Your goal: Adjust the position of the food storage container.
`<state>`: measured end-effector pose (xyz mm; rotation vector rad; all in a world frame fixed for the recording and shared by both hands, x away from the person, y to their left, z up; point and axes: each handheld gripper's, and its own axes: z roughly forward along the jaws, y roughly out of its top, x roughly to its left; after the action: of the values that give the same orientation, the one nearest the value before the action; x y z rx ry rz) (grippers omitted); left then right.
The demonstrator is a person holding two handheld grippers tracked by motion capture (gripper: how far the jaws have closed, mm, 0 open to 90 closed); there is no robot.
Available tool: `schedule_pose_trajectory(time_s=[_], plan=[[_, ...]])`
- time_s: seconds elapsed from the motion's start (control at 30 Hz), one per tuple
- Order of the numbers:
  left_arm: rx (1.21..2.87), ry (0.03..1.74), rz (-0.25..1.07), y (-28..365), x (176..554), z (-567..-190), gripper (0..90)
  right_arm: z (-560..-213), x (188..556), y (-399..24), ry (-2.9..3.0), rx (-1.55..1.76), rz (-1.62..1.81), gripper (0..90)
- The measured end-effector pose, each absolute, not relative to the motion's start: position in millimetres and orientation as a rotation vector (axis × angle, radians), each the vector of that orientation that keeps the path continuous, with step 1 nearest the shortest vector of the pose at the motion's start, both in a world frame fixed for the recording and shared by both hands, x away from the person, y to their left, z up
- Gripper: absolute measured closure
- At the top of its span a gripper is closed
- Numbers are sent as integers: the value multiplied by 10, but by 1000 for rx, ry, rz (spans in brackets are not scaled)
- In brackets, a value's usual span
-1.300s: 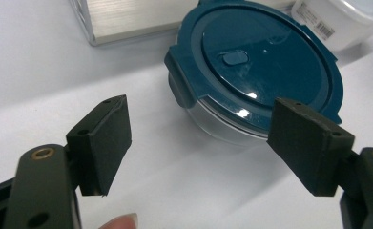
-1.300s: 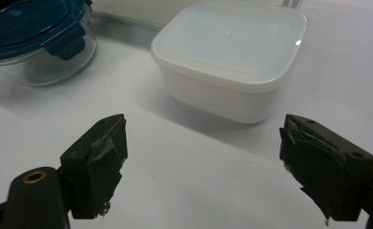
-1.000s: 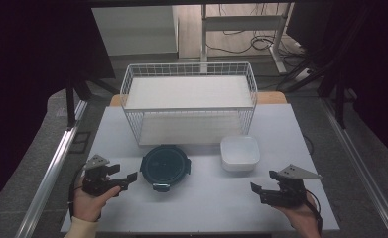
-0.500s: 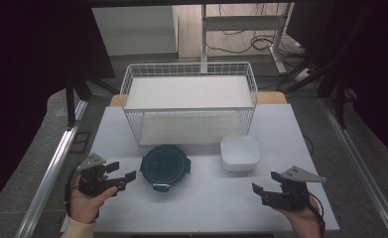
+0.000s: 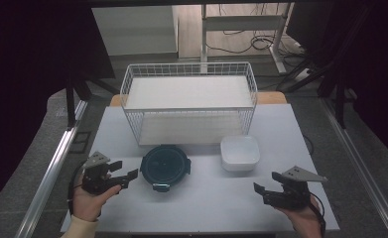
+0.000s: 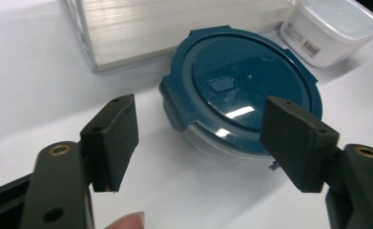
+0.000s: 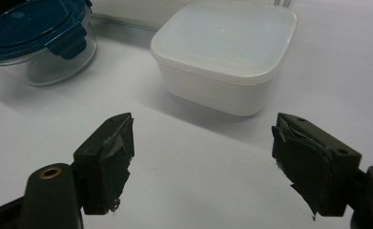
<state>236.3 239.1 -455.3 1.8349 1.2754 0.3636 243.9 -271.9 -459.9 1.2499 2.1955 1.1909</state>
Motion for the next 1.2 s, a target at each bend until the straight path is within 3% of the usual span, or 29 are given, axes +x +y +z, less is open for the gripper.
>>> schedule_pose_trajectory(time_s=[0.33, 0.7, 1.1, 1.2], plan=[[1880, 1236, 372, 2264, 2706, -4370, 378, -4609, 2442, -2741, 2176, 1263, 1180, 223], [2005, 1192, 404, 2124, 3242, -4408, 545, -4619, 2450, -2740, 2175, 1263, 1164, 223], [2095, 1181, 360, 2142, 3536, -4397, 846, -4644, 2470, -2742, 2171, 1275, 1143, 224], [2128, 1179, 356, 2093, 3588, -4463, 879, -4656, 2472, -2735, 2175, 1274, 1136, 224]])
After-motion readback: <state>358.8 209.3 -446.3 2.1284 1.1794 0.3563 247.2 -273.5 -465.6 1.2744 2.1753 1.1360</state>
